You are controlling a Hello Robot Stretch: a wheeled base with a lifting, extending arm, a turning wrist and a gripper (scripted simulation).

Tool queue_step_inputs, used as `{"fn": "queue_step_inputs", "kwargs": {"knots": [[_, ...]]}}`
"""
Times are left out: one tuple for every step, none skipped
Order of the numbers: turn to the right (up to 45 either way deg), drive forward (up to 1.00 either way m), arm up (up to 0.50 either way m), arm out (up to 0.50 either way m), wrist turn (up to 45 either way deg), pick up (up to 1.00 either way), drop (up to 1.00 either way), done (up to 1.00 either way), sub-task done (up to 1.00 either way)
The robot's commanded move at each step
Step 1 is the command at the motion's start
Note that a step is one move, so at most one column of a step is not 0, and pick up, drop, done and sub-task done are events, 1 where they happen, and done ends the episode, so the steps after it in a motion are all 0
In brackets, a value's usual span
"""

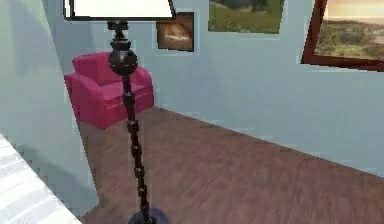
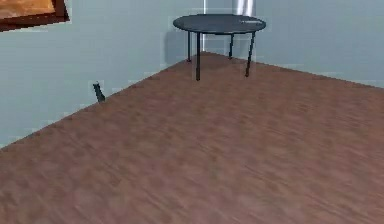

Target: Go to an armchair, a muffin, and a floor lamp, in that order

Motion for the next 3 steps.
{"fn": "queue_step_inputs", "kwargs": {"knots": [[-33.0,0.0,0.0,0.0,0.0,0.0,0.0,0.0,0.0],[0.0,0.05,0.0,0.0,0.0,0.0,0.0,0.0,0.0],[15.0,0.0,0.0,0.0,0.0,0.0,0.0,0.0,0.0]]}}
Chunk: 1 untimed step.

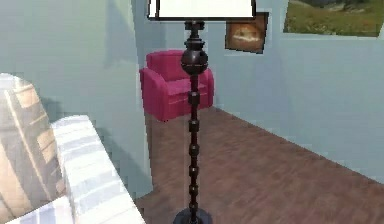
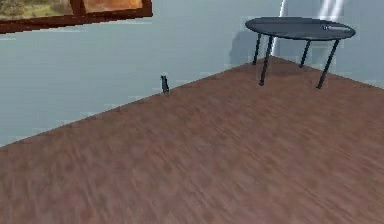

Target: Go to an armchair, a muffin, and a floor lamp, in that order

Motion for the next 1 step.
{"fn": "queue_step_inputs", "kwargs": {"knots": [[0.0,0.0,0.0,0.0,0.0,0.0,0.0,1.0,0.0]]}}
